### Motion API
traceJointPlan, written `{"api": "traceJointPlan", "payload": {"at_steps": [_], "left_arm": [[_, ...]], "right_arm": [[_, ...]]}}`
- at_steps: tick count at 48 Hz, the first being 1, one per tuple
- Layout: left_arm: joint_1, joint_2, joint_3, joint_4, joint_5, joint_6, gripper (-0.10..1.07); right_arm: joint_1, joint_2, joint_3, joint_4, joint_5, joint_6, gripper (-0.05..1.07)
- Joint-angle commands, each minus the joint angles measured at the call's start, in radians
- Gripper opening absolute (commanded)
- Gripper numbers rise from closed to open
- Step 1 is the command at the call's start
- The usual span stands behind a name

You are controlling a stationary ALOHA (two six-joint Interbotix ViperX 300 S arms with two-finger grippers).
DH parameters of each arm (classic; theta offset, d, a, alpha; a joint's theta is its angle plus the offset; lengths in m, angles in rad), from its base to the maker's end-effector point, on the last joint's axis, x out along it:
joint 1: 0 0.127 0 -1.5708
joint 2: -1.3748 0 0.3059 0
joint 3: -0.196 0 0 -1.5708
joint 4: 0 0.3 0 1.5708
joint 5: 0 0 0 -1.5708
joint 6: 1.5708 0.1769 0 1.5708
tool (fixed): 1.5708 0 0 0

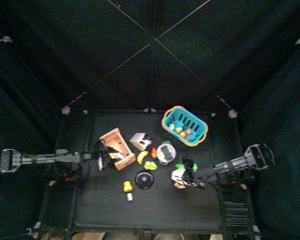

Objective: Grab yellow nut

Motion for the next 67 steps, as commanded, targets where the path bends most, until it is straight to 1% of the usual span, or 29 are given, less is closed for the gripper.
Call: {"api": "traceJointPlan", "payload": {"at_steps": [1, 5, 12, 18, 21, 29, 35, 41, 54, 67], "left_arm": [[0.000, 0.002, -0.020, 0.002, 0.012, 0.000, 0.88], [-0.002, -0.003, -0.018, 0.003, 0.020, 0.000, 0.88], [-0.003, -0.028, -0.012, 0.006, 0.021, 0.003, 0.88], [-0.002, -0.066, -0.008, 0.037, 0.028, 0.002, 0.88], [-0.002, -0.080, 0.000, 0.044, 0.035, 0.002, 0.88], [-0.002, -0.092, 0.003, 0.043, 0.046, 0.002, 0.88], [-0.003, -0.092, 0.003, 0.043, 0.048, 0.002, 0.88], [-0.002, -0.092, 0.005, 0.040, 0.051, 0.000, 0.88], [-0.003, -0.092, 0.006, 0.040, 0.052, 0.002, 0.88], [-0.003, -0.092, 0.008, 0.040, 0.052, 0.000, 0.88]], "right_arm": [[0.008, -0.008, -0.029, 0.002, 0.028, 0.023, 0.88], [0.008, 0.003, -0.043, -0.002, 0.060, 0.054, 0.88], [0.029, 0.025, -0.074, 0.009, 0.063, 0.092, 0.88], [0.032, 0.091, -0.106, 0.041, 0.066, 0.092, 0.88], [0.029, 0.104, -0.107, 0.041, 0.067, 0.092, 0.88], [0.028, 0.091, -0.106, 0.041, 0.095, 0.092, 0.88], [0.026, 0.083, -0.100, 0.043, 0.144, 0.095, 0.88], [0.026, 0.092, -0.107, 0.071, 0.156, 0.095, 0.88], [0.012, 0.130, -0.117, 0.067, 0.150, 0.094, 0.88], [-0.020, 0.133, -0.084, 0.055, 0.138, 0.092, 0.88]]}}
